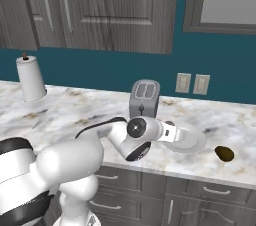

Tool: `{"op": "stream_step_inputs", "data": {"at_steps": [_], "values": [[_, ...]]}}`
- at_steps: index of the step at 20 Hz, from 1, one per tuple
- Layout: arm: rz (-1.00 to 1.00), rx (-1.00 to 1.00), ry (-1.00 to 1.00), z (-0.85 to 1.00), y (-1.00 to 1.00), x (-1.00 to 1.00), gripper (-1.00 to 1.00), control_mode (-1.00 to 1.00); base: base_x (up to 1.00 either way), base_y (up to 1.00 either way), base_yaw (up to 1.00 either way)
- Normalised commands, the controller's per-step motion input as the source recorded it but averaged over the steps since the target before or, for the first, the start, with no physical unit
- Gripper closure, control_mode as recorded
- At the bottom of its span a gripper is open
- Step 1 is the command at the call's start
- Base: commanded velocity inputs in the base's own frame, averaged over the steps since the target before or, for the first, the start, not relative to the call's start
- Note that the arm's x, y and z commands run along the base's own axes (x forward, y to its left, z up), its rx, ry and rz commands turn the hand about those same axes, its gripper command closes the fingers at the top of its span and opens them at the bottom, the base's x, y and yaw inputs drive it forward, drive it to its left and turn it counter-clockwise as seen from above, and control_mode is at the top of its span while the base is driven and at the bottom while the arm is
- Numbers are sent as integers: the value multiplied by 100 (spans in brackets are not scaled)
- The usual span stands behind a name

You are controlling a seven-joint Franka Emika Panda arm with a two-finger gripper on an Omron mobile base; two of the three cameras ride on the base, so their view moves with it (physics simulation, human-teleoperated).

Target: Pick the avocado and bread from the counter and place them on the plate. Then pick the jam from the cabinet and place it next to the plate. Lastly close the cabinet door.

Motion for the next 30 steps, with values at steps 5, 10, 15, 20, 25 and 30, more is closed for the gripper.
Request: {"op": "stream_step_inputs", "data": {"at_steps": [5, 10, 15, 20, 25, 30], "values": [[0, 2, 2, 4, -38, 0, 100, -100, 0, 0, 0], [0, 0, 5, 0, -15, 0, 100, -100, 0, 0, 0], [0, 0, 7, 0, 0, 0, 100, -100, 0, 0, 0], [0, 0, 6, -3, 0, 8, 100, -100, 0, 0, 0], [1, 0, 0, -35, 0, 12, 100, -100, 0, 0, 0], [3, 0, 0, -38, -3, 7, 100, -100, 0, 0, 0]]}}
